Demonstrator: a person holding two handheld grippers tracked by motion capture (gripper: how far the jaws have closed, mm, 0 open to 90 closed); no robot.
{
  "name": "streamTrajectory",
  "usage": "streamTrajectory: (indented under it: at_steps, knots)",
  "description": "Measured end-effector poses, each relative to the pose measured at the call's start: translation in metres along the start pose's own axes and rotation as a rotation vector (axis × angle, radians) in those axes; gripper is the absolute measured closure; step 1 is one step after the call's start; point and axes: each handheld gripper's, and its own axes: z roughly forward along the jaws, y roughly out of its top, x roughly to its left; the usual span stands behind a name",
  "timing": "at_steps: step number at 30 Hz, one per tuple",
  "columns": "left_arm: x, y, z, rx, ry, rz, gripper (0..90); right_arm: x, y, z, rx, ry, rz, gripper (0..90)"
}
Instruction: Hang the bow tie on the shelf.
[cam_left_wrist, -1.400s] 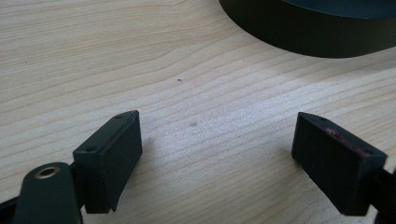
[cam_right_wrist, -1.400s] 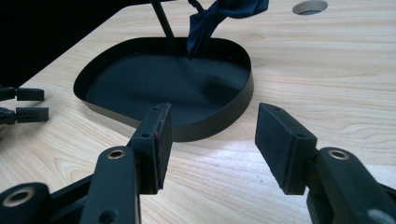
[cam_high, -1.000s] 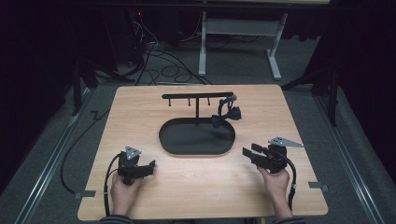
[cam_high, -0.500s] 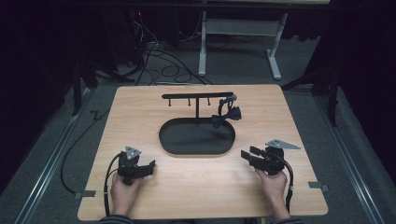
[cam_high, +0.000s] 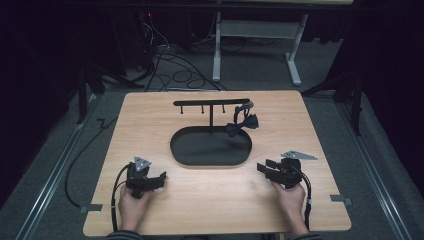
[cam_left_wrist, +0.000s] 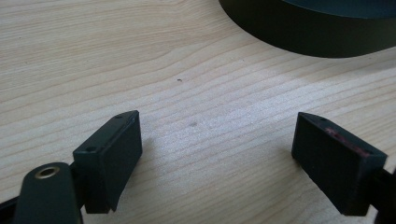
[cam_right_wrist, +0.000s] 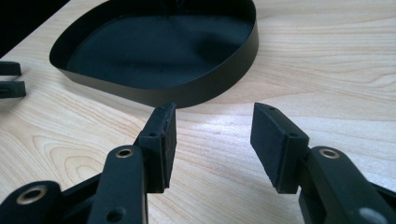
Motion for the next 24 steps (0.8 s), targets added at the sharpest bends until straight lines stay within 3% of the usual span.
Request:
streamTrajectory:
  at_steps: [13,24]
  knots:
    - [0.0,0.0,0.0,0.0,0.0,0.0,16.5,-0.001,-0.005,0.012,0.039,-0.015,-0.005,52.2]
    - [0.0,0.0,0.0,0.0,0.0,0.0,16.6,0.001,-0.006,0.024,0.056,-0.052,-0.047,52.3]
